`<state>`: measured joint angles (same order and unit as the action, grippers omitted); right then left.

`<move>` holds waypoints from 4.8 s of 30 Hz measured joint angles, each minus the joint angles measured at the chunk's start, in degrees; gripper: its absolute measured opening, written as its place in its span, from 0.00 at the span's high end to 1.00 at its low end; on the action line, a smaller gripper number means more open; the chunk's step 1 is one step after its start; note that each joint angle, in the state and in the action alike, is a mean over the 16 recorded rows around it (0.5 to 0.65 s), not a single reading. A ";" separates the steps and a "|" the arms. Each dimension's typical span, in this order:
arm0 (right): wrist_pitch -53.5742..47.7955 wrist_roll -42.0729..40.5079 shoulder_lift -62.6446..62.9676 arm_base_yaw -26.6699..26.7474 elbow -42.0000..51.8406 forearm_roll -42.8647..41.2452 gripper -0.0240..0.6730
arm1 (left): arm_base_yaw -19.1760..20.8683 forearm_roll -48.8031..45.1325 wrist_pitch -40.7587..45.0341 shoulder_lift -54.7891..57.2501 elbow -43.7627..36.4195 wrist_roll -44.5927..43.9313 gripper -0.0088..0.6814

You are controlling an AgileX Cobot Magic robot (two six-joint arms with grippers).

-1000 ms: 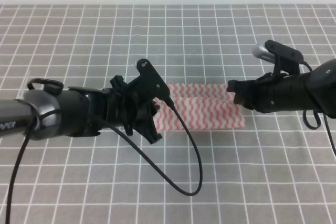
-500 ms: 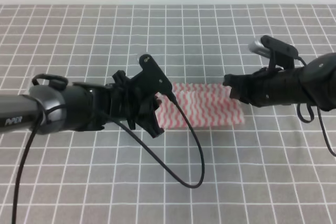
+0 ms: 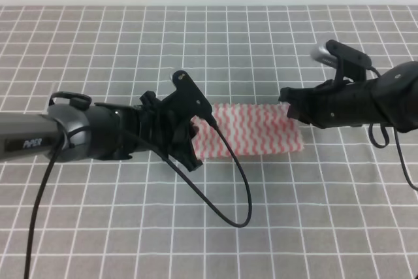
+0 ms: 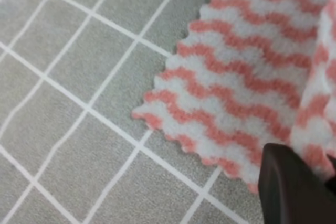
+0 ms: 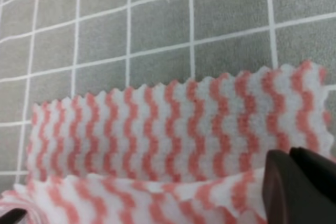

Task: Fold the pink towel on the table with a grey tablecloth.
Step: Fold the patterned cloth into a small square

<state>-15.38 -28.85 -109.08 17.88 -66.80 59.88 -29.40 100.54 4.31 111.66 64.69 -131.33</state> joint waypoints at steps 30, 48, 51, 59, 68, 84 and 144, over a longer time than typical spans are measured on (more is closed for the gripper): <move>-1.15 -0.08 -3.27 -0.02 -2.35 0.13 0.99 | 0.28 0.10 0.61 1.79 0.80 0.04 0.99; -1.33 -0.09 -3.12 -0.03 -2.51 0.14 0.99 | 0.28 0.10 0.72 1.93 2.01 0.79 0.99; -1.26 -0.10 -3.13 -0.04 -2.78 0.07 0.99 | 0.28 0.20 0.74 2.03 2.44 1.05 0.99; -1.31 -0.12 -3.16 -0.45 -3.64 -0.14 0.99 | 0.27 0.20 0.43 2.28 3.49 1.30 0.99; -1.37 -0.12 -3.55 -1.07 -4.13 -0.28 0.99 | 0.34 0.41 0.12 2.30 4.02 1.35 0.99; -1.26 -0.17 -3.70 -1.44 -4.84 -0.50 0.99 | 0.89 0.71 -0.05 4.05 4.11 1.37 0.99; -2.50 -1.69 -5.28 -2.34 -5.32 -0.39 0.99 | 0.88 0.81 -6.80 4.30 13.32 6.95 0.78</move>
<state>-17.88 -30.54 -114.36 15.53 -72.12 59.48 -28.51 101.36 -2.49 115.96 78.01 -124.37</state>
